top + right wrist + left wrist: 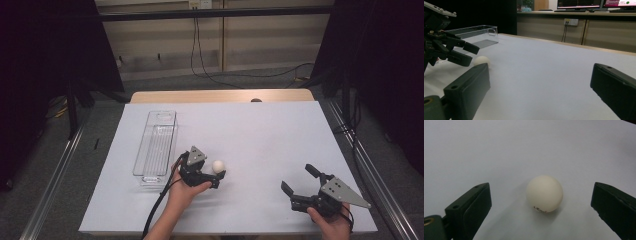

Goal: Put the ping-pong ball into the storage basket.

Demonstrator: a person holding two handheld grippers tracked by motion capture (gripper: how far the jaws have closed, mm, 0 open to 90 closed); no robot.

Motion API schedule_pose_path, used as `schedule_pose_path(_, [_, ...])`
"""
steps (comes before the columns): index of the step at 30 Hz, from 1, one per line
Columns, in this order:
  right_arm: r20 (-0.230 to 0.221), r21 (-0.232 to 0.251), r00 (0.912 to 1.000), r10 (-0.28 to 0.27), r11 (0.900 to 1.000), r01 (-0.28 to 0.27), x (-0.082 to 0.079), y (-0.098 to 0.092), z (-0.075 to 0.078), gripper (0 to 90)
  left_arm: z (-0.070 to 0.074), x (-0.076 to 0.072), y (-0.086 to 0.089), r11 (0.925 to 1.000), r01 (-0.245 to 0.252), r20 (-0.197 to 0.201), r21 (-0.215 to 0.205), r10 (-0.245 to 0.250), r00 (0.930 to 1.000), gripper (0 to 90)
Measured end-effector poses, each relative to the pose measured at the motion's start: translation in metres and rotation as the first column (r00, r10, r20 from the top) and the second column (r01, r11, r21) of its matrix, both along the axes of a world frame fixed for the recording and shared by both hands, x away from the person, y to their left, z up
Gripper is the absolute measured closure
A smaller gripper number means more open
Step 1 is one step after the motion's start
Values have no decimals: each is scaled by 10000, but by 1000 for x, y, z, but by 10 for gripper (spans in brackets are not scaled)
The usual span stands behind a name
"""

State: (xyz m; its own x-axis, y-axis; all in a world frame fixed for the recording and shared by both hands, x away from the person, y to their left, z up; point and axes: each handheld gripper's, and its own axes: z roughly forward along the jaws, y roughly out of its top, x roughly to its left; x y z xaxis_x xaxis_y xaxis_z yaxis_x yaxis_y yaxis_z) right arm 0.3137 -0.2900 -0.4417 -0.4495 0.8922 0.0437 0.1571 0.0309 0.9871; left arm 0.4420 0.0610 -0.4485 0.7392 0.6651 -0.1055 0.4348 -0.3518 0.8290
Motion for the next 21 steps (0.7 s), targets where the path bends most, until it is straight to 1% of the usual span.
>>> schedule_pose_path(2, [-2,9,10000,-36,10000,36,0,0,0,20,0,0,-1,10000,23,-9,33,-23,10000,33])
schedule_pose_path(3, [-8,25,10000,-28,10000,28,0,0,0,21,0,1,-1,9998,65,-18,170,-65,10000,33])
schedule_pose_path(4, [-8,25,10000,-28,10000,28,0,0,0,21,-1,1,-2,10000,84,-34,7,-84,10000,33])
schedule_pose_path(5, [-5,10,10000,-9,10000,9,0,0,0,21,-1,2,-1,9998,92,-22,173,-91,10000,35])
schedule_pose_path(6, [-5,35,10000,-30,10000,30,0,0,0,20,-1,2,-2,9998,109,-88,138,-107,9999,38])
schedule_pose_path(9, [0,-4,10000,6,10000,-6,0,0,0,20,-1,2,-3,9998,-25,-121,209,27,9999,44])
schedule_pose_path(10, [0,-4,10000,6,10000,-6,0,0,0,20,-2,3,-4,9999,-4,-153,102,6,9999,44])
schedule_pose_path(12, [0,3,10000,1,10000,-1,0,0,0,21,-2,3,-4,9998,-12,-158,184,15,9999,44])
schedule_pose_path(15, [-1,7,10000,1,10000,-1,0,0,0,21,-2,4,-5,9998,-8,-215,182,12,9998,50])
schedule_pose_path(16, [1,4,10000,8,10000,-8,0,0,0,20,-2,4,-5,10000,-58,-288,58,59,9996,53])
schedule_pose_path(17, [15,8,10000,-23,10000,23,0,0,0,20,-2,4,-5,9998,15,-299,211,-9,9996,60])
schedule_pose_path(18, [18,4,10000,-46,10000,46,0,0,0,21,-2,4,-5,9999,12,-300,138,-8,9996,70])
schedule_pose_path(20, [-6,17,10000,-66,10000,66,0,1,0,21,-2,4,-6,9999,-38,-286,156,43,9996,84])
schedule_pose_path(21, [-6,17,10000,-66,10000,66,0,1,0,21,-2,5,-5,9994,72,-293,331,-62,9996,84])
